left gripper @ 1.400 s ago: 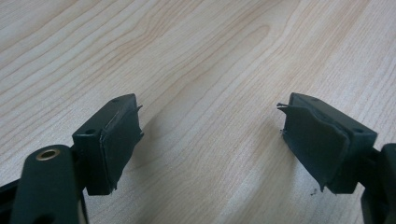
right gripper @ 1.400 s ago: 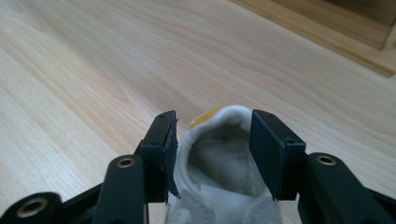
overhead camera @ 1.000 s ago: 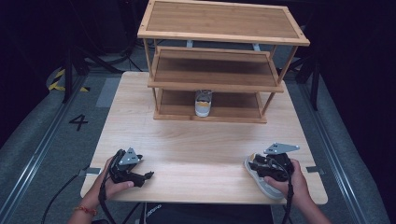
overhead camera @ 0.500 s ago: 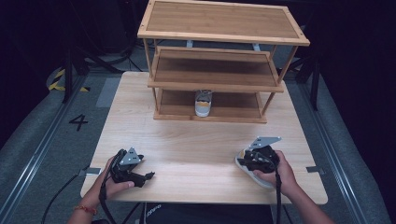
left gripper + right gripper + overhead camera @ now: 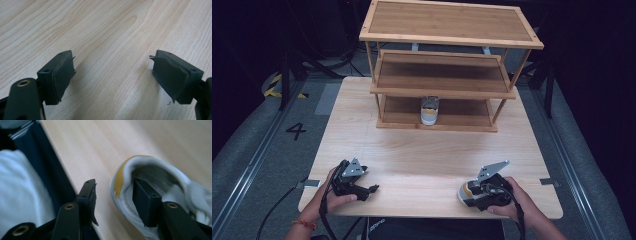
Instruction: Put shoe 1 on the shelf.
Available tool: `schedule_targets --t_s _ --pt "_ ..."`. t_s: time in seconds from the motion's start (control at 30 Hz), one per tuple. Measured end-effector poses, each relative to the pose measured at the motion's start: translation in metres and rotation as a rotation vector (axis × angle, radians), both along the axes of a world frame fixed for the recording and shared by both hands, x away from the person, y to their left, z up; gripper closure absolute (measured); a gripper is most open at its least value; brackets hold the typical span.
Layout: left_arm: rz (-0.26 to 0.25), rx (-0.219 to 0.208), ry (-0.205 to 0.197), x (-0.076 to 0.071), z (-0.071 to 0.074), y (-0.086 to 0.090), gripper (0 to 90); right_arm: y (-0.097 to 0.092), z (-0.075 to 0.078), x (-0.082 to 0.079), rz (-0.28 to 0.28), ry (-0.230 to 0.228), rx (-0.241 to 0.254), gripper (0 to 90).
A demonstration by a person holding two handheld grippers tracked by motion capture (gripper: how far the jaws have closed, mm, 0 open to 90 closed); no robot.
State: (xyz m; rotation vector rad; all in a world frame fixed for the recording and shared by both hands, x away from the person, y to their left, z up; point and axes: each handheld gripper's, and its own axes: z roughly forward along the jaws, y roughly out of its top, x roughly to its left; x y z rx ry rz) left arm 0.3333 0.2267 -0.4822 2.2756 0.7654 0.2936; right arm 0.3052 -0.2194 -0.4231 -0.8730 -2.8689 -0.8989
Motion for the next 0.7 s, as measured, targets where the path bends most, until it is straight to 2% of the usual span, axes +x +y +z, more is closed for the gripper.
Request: schedule_targets --t_s 0.03,0.07,0.2,0.27,0.3,0.4,0.43,0.47,0.57,0.6,0.7 --pt "0.002 -0.001 0.001 0.0 0.0 0.0 18.1 -0.001 0.001 -0.003 -0.012 -0.008 -0.014 45.8" --pt "0.001 -0.001 0.001 0.0 0.0 0.0 18.1 -0.002 0.001 -0.005 -0.031 -0.006 -0.016 45.5" --pt "-0.003 0.006 0.006 0.001 0.0 -0.001 17.4 0.0 -0.004 -0.005 -0.107 0.027 0.031 43.4" --pt "0.002 0.003 0.002 0.0 0.0 -0.002 17.3 0.003 -0.006 -0.002 -0.166 0.035 0.045 47.5" --pt "0.004 0.002 0.002 0.0 0.0 -0.002 17.3 0.005 -0.007 0.0 -0.177 0.05 0.055 46.8" --pt "0.001 0.001 0.003 0.001 0.0 -0.002 17.3 0.008 -0.009 0.003 -0.202 0.018 0.047 56.5" --pt "0.0 0.0 0.004 0.001 0.0 -0.002 17.3 0.007 -0.01 0.005 -0.194 0.033 0.061 59.1" --pt "0.0 0.001 0.004 0.001 0.0 -0.002 17.3 0.006 -0.01 0.007 -0.18 0.049 0.085 66.3" --pt "0.002 0.001 0.003 0.001 0.0 -0.003 17.2 0.01 -0.008 0.009 -0.111 0.028 0.069 71.5" --pt "0.002 0.001 0.003 0.001 0.0 -0.003 17.2 0.01 -0.008 0.009 -0.111 0.028 0.069 71.5" --pt "0.003 0.004 0.001 0.001 0.0 -0.003 17.0 0.017 -0.006 0.016 -0.004 -0.039 0.07 76.6"
